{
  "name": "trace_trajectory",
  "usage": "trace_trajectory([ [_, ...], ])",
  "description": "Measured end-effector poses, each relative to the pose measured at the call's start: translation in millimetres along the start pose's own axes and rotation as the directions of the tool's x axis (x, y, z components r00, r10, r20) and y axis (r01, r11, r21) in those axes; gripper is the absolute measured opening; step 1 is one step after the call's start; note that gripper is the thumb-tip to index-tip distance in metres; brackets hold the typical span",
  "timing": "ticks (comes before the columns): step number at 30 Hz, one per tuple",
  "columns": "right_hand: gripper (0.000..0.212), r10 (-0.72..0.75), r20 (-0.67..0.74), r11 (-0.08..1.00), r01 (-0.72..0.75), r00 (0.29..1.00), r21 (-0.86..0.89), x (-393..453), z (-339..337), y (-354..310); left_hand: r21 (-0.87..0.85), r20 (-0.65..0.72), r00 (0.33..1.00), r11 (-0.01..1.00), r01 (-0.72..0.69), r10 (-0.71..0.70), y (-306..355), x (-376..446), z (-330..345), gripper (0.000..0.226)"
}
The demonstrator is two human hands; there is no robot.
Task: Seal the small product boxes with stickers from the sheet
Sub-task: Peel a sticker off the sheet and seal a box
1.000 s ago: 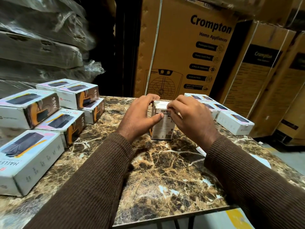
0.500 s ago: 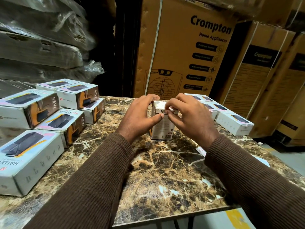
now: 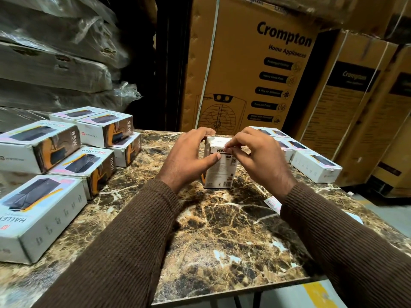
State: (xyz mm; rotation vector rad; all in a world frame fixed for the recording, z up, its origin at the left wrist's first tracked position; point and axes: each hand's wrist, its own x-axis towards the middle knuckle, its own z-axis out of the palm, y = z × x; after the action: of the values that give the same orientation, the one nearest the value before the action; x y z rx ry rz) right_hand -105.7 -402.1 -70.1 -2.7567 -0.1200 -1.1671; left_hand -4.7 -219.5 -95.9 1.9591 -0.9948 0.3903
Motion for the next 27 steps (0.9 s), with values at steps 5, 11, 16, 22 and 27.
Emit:
trace_trajectory([
  [5, 0.02, -0.001, -0.007, 1.0, 0.001, 1.0, 0.013, 1, -2, -1, 0.002, -0.002, 1.0, 1.0, -0.005, 0.005, 0, 0, 1, 0.056],
  [11, 0.011, -0.001, -0.019, 1.0, 0.001, 1.0, 0.012, -2, 0, -6, -0.003, -0.002, 1.0, 1.0, -0.008, 0.008, -1, 0, -1, 0.058],
  [16, 0.011, 0.017, -0.022, 1.0, -0.016, 1.0, 0.02, 0, -2, -7, -0.002, -0.001, 1.0, 1.0, -0.006, 0.006, 0, 1, -1, 0.058],
  [22, 0.013, 0.03, -0.035, 0.999, -0.029, 0.999, 0.027, 0, 0, -10, -0.007, -0.001, 1.0, 1.0, -0.009, 0.009, 0, 1, -1, 0.058],
  [27, 0.009, 0.028, -0.039, 0.999, -0.029, 0.999, -0.032, 1, 2, -12, -0.006, -0.002, 1.0, 1.0, -0.007, 0.007, -2, 0, 0, 0.057],
])
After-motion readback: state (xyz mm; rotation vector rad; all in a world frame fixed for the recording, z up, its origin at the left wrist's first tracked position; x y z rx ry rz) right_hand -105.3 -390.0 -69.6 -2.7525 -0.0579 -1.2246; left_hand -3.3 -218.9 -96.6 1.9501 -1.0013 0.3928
